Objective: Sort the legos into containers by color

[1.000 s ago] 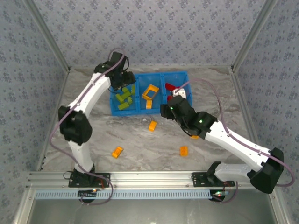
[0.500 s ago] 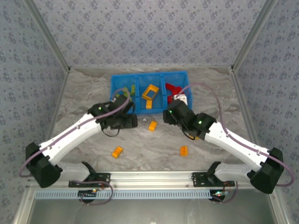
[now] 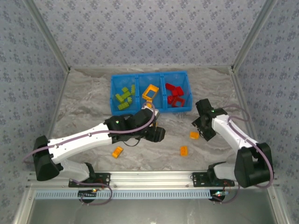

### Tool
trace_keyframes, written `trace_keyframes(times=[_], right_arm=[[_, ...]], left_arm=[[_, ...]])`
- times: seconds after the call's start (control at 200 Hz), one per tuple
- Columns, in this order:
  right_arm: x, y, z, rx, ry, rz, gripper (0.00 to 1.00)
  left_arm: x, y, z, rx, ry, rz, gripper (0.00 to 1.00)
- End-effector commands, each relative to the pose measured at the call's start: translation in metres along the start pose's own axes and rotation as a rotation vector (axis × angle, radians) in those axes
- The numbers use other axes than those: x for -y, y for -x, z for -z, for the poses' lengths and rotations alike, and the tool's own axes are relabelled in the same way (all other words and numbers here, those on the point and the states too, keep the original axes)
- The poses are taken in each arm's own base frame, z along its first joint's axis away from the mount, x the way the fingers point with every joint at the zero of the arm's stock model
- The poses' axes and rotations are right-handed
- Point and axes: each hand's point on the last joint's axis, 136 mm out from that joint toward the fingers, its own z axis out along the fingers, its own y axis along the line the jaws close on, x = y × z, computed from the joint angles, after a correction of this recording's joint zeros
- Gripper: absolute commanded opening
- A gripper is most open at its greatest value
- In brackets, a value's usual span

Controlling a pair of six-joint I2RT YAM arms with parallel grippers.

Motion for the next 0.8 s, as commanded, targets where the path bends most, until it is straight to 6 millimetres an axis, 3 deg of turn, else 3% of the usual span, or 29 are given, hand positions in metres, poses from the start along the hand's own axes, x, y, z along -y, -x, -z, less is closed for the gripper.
trace_keyframes(times=[0.0, 0.135, 0.435, 0.64, 0.794], right_arm=[[-0.022, -0.010, -0.003, -0.102, 0.037, -0.208, 0.73], [-0.013, -0.029, -0.019, -0.189, -0.011, -0.306, 0.73], [0.005, -0.040, -0.036, -0.213, -0.035, -0.429, 0.73], [-0.008, -0.023, -0.050, -0.168, 0.049, -0.438, 0.61], [-0.003, -0.024, -0.056, -0.174, 0.025, -0.436, 0.37]], left_arm=[[0.033, 0.031, 0.011, 0.115, -0.113, -0.090, 0.74], [0.039, 0.040, 0.011, 0.144, -0.128, -0.124, 0.75], [0.047, 0.040, 0.007, 0.129, -0.156, -0.126, 0.76], [0.047, 0.039, 0.010, 0.129, -0.164, -0.127, 0.76], [0.048, 0.039, 0.011, 0.128, -0.170, -0.120, 0.76]])
